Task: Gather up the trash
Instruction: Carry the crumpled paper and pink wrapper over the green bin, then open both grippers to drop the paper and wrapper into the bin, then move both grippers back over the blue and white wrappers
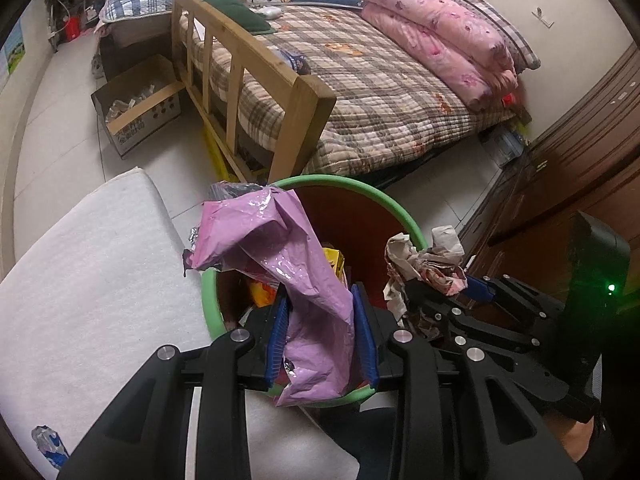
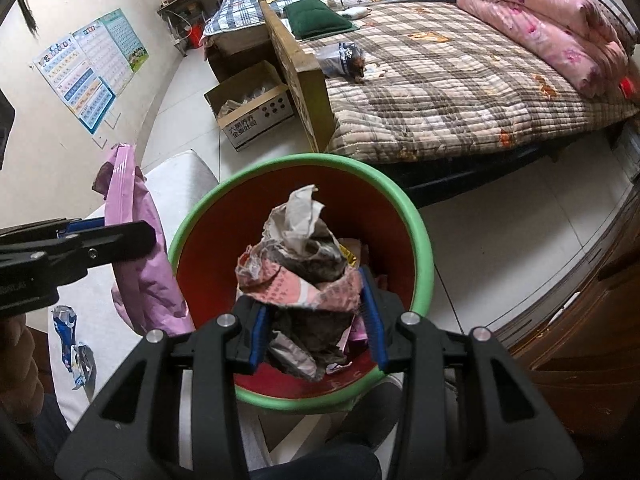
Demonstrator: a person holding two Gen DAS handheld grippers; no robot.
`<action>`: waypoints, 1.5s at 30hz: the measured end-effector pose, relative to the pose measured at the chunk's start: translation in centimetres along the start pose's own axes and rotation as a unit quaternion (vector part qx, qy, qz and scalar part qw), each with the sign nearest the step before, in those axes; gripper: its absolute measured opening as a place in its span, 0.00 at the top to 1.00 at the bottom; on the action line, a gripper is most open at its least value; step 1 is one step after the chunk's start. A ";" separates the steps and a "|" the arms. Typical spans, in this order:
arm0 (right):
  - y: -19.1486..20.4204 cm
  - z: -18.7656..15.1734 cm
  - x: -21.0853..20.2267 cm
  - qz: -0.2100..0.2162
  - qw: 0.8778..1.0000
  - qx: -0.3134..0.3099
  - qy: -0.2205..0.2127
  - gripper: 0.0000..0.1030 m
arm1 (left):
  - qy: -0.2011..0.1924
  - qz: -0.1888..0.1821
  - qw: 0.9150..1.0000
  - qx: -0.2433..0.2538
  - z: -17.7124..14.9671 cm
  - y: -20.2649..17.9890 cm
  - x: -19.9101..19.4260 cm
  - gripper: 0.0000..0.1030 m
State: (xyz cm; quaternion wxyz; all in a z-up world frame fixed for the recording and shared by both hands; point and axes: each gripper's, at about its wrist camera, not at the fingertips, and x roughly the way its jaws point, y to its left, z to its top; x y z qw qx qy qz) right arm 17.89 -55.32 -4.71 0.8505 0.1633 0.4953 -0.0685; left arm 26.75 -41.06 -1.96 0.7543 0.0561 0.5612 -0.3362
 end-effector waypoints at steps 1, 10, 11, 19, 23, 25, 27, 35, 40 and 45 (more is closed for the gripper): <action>0.0 0.0 0.1 0.000 1.000 0.000 0.001 0.62 | 0.001 -0.001 1.000 -0.001 0.0 0.2 0.0 0.71; -0.5 -0.2 0.0 -0.007 1.000 0.016 -0.005 0.20 | -0.031 0.023 0.999 -0.012 0.3 1.1 -1.0 0.21; -0.5 -0.1 -0.1 -0.007 1.000 0.016 -0.005 0.20 | -0.031 0.022 0.999 -0.016 0.2 1.3 -1.2 0.20; 1.4 -0.2 -1.2 -0.018 1.000 0.008 -0.015 0.05 | -0.059 0.049 0.996 -0.048 -1.2 3.9 -4.0 0.08; 3.1 -0.5 -2.1 -0.022 1.000 -0.002 -0.016 0.05 | -0.068 0.060 0.993 -0.069 -2.4 5.7 -6.1 0.08; 4.4 -0.8 -2.8 -0.017 1.000 -0.010 -0.020 0.05 | -0.075 0.064 0.992 -0.078 -3.2 6.5 -7.3 0.08; 5.8 -1.1 -3.5 -0.015 0.999 -0.020 -0.022 0.05 | -0.083 0.069 0.991 -0.086 -4.3 7.4 -8.7 0.08; 11.9 -2.9 -5.7 0.003 0.997 -0.065 -0.030 0.05 | -0.118 0.113 0.978 -0.129 -10.4 11.9 -14.5 0.08; 15.8 -4.6 -6.4 0.009 0.996 -0.078 -0.033 0.05 | -0.118 0.161 0.969 -0.148 -14.8 14.8 -17.1 0.08; 19.5 -6.0 -7.1 0.000 0.994 -0.095 -0.045 0.05 | -0.148 0.168 0.963 -0.150 -19.2 17.1 -19.5 0.08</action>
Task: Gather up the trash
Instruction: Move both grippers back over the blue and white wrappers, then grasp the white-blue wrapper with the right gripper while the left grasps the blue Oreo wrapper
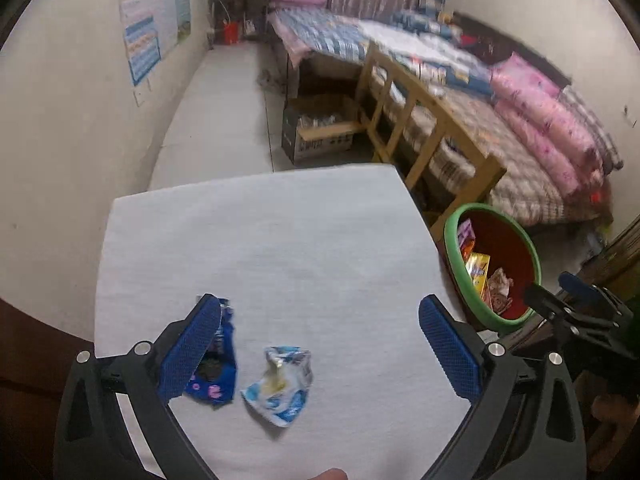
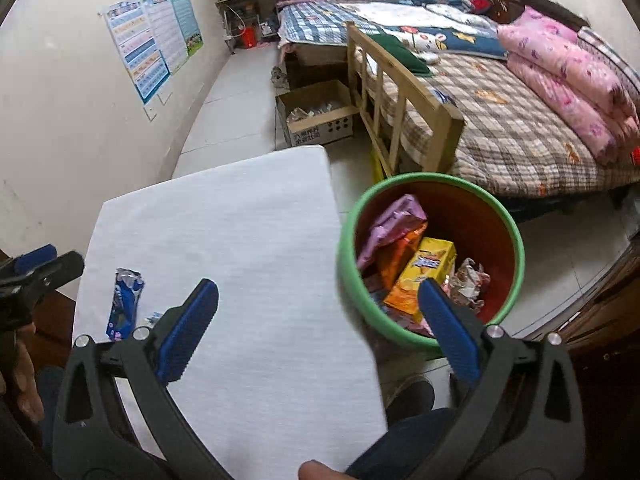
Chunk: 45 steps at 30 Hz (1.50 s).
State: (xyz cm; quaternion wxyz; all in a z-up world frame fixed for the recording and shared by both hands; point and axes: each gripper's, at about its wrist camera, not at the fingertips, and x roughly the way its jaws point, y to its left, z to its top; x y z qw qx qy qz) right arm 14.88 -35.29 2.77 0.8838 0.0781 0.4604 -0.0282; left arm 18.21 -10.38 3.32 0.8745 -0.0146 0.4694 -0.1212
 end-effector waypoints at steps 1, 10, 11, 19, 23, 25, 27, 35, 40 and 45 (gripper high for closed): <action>0.6 -0.1 0.0 0.001 1.000 -0.003 0.002 0.05 | -0.015 0.005 1.000 0.003 -0.6 0.7 -0.7 0.08; 7.6 -2.4 1.0 0.030 0.998 -0.047 0.040 0.05 | -0.001 0.038 0.999 -0.026 -3.0 6.5 -2.8 0.08; 8.4 -2.7 1.2 0.034 0.997 -0.051 0.047 0.05 | -0.002 0.036 0.999 -0.030 -3.3 7.1 -2.9 0.08; 12.6 -5.5 3.0 0.087 0.990 -0.062 0.093 0.05 | 0.046 0.020 0.998 -0.048 -5.5 10.4 -1.1 0.08; 14.4 -6.4 3.7 0.073 0.989 -0.083 0.096 0.05 | 0.060 -0.007 0.996 -0.065 -6.1 11.7 0.3 0.08; 15.0 -6.9 4.4 0.075 0.987 -0.087 0.109 0.05 | 0.063 -0.019 0.995 -0.068 -6.2 12.0 1.0 0.08; 15.1 -7.2 5.2 0.081 0.986 -0.081 0.121 0.05 | 0.067 -0.020 0.995 -0.067 -6.0 12.3 1.8 0.08; 16.4 -8.0 7.8 0.094 0.980 -0.091 0.150 0.09 | 0.097 -0.047 0.992 -0.067 -5.2 12.2 5.7 0.08; 17.2 -8.4 9.8 0.092 0.976 -0.095 0.171 0.12 | 0.118 -0.041 0.991 -0.058 -4.9 11.9 8.4 0.09; 18.1 -8.4 11.6 0.090 0.974 -0.097 0.181 0.13 | 0.135 -0.036 0.989 -0.048 -4.6 11.8 10.7 0.12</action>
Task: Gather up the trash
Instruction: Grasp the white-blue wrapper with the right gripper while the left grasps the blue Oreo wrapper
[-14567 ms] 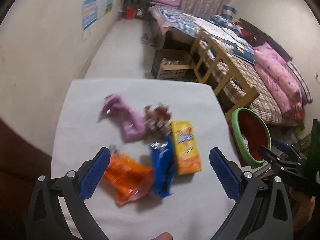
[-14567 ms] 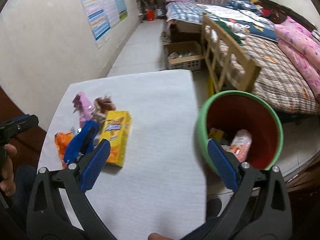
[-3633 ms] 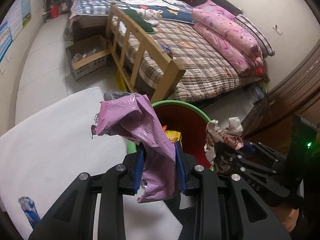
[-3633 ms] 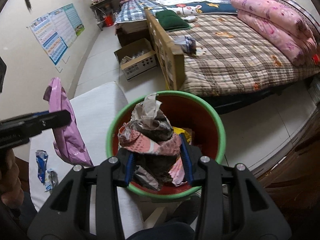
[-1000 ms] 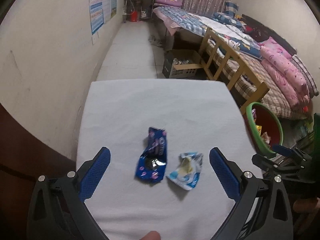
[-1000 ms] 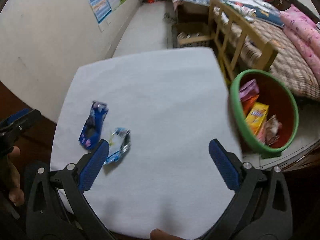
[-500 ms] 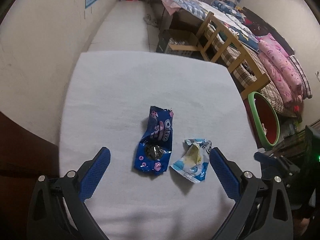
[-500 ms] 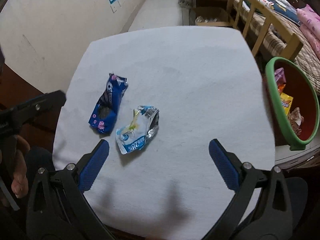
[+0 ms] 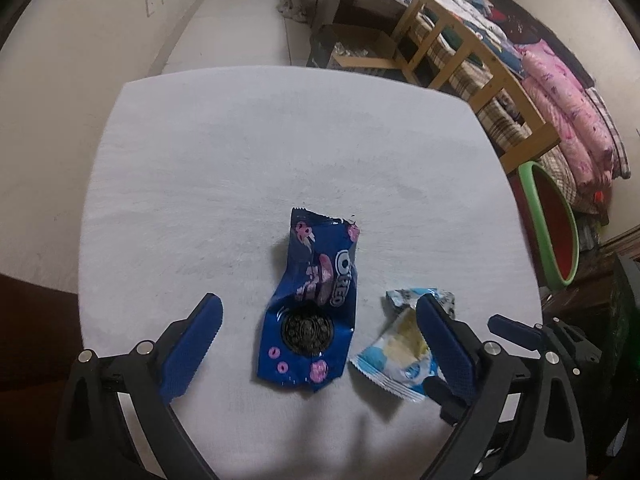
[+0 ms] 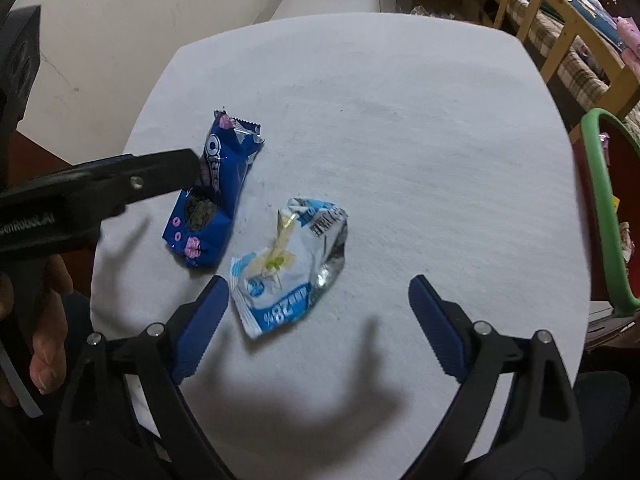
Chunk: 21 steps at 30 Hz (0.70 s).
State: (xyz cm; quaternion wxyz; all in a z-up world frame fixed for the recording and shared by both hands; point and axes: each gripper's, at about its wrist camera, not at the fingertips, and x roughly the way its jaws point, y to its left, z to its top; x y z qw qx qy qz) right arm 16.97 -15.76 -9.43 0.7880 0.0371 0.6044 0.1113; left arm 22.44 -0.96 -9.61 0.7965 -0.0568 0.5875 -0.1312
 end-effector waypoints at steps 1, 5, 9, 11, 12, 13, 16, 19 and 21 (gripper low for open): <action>0.1 0.2 0.4 -0.001 1.000 0.001 0.002 0.15 | 0.005 0.005 1.000 0.003 0.2 0.0 0.6 0.13; 0.1 0.7 1.4 -0.004 1.000 0.004 0.007 0.22 | 0.021 0.008 1.000 0.007 0.8 0.3 2.3 0.17; 0.1 1.2 2.7 -0.003 1.000 0.008 0.018 0.29 | 0.035 0.010 0.999 0.009 1.3 0.4 3.6 0.26; 0.3 1.3 3.1 -0.003 1.000 0.003 0.021 0.35 | 0.037 0.011 0.999 0.009 1.4 0.4 4.1 0.32; 0.4 1.4 3.4 -0.004 1.000 -0.001 0.024 0.39 | 0.039 0.011 0.999 0.009 1.4 0.4 4.3 0.40; 0.4 1.4 3.6 -0.005 1.000 -0.003 0.026 0.43 | 0.044 0.010 0.999 0.008 1.5 0.3 4.6 0.45; 0.5 1.4 3.5 -0.011 1.000 -0.010 0.020 0.55 | 0.051 0.008 0.999 0.011 1.2 0.2 5.1 0.60; 0.1 1.3 3.4 -0.007 1.000 -0.006 0.019 0.62 | 0.049 0.014 0.999 0.017 0.9 0.2 5.1 0.65; -0.1 1.2 3.2 -0.002 1.000 -0.006 0.018 0.71 | 0.047 0.016 0.999 0.017 0.8 0.2 5.0 0.70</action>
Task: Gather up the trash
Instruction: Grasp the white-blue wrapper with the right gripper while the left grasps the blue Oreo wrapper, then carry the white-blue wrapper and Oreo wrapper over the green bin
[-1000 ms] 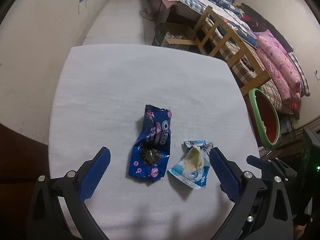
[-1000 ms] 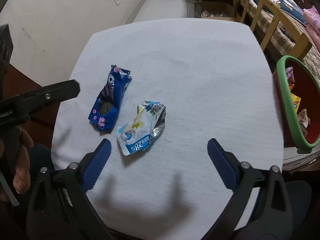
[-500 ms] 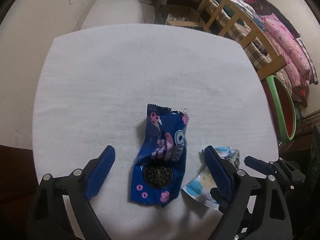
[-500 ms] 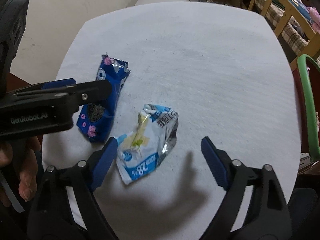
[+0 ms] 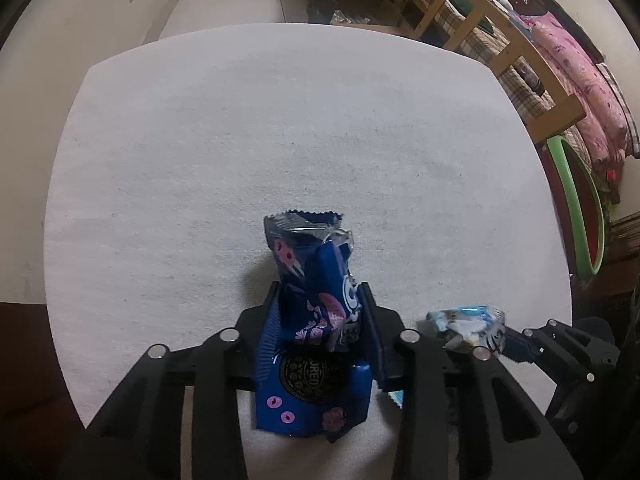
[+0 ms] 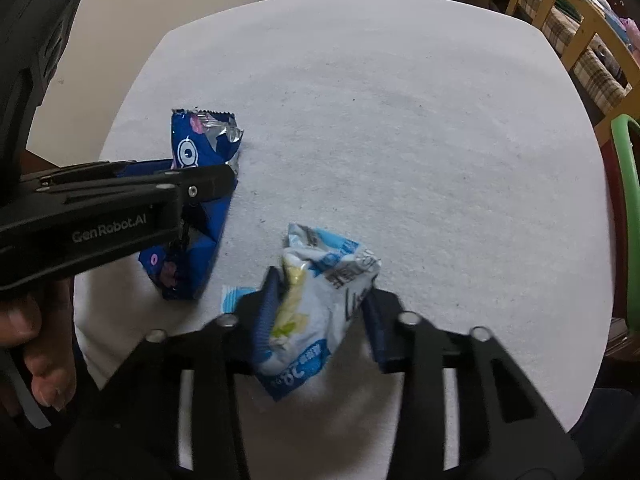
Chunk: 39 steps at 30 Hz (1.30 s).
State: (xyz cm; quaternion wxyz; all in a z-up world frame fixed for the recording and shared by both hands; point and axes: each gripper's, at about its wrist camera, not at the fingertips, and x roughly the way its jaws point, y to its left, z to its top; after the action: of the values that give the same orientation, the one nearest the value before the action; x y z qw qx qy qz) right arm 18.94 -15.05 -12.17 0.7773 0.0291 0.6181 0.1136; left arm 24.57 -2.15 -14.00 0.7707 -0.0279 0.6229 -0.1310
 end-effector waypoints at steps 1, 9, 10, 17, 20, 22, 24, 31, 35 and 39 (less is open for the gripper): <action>-0.1 -0.1 -0.2 0.004 1.000 0.000 -0.002 0.72 | -0.001 0.001 1.000 0.000 0.0 0.0 -0.1 0.70; -0.3 -0.5 -1.9 0.005 1.000 0.000 -0.013 0.78 | -0.014 0.002 1.000 -0.004 -0.9 0.1 -1.7 0.83; -0.3 -0.6 -2.3 0.004 1.000 -0.003 -0.017 0.78 | -0.015 0.001 1.000 -0.005 -1.1 0.1 -1.9 0.84; -0.4 -0.9 -5.8 -0.015 0.998 -0.020 -0.060 0.78 | -0.031 -0.001 1.000 -0.003 -3.3 -0.6 -4.1 0.84; -0.6 -1.3 -7.6 -0.022 0.996 -0.025 -0.079 0.78 | -0.041 -0.005 0.999 0.001 -3.9 -1.2 -5.4 0.84; -0.7 -1.6 -8.4 -0.024 0.995 -0.027 -0.089 0.78 | -0.050 -0.006 0.999 0.007 -4.2 -2.0 -6.4 0.84; -0.7 -1.8 -9.5 -0.027 0.994 -0.029 -0.100 0.78 | -0.058 -0.008 0.998 0.013 -4.4 -2.6 -7.2 0.84; -1.6 -3.1 -12.4 -0.027 0.991 -0.034 -0.124 0.78 | -0.085 -0.010 0.996 0.036 -4.8 -5.5 -9.9 0.84; -2.3 -3.8 -13.5 -0.029 0.990 -0.030 -0.132 0.78 | -0.094 -0.011 0.994 0.048 -5.1 -7.3 -10.8 0.84; -3.2 -4.1 -14.7 -0.031 0.989 -0.024 -0.142 0.78 | -0.099 -0.010 0.994 0.055 -5.2 -8.4 -11.5 0.84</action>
State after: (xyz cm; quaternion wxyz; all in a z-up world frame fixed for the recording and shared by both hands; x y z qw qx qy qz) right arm 12.36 -21.69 0.29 0.8609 0.0065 0.4991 0.0988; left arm 15.94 -6.87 -2.46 0.8276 -0.0049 0.5351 -0.1695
